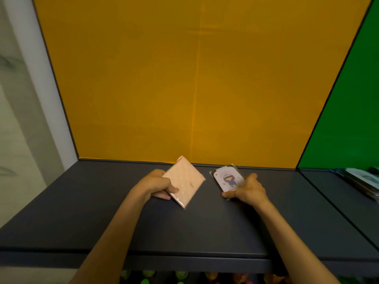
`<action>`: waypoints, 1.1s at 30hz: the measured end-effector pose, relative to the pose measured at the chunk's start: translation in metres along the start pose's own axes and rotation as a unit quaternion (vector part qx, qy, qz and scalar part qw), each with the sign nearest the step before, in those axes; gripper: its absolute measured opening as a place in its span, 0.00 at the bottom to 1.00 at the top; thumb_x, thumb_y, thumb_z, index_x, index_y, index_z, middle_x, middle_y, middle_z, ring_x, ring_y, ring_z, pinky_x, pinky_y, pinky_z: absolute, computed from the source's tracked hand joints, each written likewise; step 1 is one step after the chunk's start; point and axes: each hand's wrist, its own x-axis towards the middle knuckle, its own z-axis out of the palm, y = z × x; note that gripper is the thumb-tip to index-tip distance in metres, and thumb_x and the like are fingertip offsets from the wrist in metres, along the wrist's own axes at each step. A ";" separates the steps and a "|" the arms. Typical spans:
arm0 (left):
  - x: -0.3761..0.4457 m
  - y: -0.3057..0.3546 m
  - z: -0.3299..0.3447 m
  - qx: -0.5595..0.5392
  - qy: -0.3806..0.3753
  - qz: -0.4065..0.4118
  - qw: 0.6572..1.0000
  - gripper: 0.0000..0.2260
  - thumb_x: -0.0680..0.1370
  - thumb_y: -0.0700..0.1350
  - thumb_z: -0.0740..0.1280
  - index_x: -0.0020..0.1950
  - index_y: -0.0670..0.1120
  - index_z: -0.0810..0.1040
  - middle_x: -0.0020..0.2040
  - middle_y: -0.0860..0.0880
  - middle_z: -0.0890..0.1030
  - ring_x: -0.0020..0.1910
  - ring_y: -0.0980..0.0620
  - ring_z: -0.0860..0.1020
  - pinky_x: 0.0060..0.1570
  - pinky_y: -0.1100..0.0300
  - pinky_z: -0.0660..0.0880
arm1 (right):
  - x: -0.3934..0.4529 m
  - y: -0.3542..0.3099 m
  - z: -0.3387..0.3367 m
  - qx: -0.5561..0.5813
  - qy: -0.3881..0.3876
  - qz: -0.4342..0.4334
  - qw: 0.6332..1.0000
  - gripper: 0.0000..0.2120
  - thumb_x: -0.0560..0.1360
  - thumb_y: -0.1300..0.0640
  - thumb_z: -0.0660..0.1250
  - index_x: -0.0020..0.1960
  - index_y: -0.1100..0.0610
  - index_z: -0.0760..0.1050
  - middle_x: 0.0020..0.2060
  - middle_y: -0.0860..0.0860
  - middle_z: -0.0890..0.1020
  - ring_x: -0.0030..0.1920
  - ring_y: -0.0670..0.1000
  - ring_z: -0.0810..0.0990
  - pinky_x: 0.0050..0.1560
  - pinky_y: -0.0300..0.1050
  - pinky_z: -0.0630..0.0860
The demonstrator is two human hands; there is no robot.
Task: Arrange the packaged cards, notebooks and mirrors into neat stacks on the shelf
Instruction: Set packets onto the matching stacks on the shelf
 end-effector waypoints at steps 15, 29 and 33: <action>-0.018 0.005 0.081 -0.332 -0.040 0.112 0.936 0.13 0.78 0.33 0.68 0.61 0.44 0.77 0.53 0.44 0.84 0.51 0.44 0.83 0.40 0.56 0.84 | -0.047 0.083 -0.056 0.411 0.000 0.053 0.910 0.08 0.81 0.62 0.64 0.58 0.64 0.72 0.49 0.61 0.84 0.43 0.57 0.86 0.33 0.47 0.83; -0.089 0.083 0.299 -0.306 -0.137 0.159 0.929 0.13 0.77 0.34 0.69 0.61 0.45 0.79 0.51 0.44 0.86 0.48 0.46 0.85 0.41 0.56 0.83 | -0.091 0.260 -0.204 0.494 0.110 0.039 0.862 0.07 0.79 0.66 0.62 0.57 0.62 0.73 0.46 0.61 0.85 0.40 0.59 0.86 0.35 0.49 0.83; -0.116 0.103 0.374 -0.331 -0.117 0.159 0.923 0.13 0.77 0.34 0.68 0.59 0.44 0.80 0.48 0.46 0.86 0.45 0.47 0.85 0.38 0.56 0.82 | -0.100 0.325 -0.252 0.491 0.121 0.026 0.862 0.05 0.80 0.65 0.62 0.55 0.61 0.74 0.45 0.61 0.85 0.39 0.58 0.86 0.36 0.49 0.83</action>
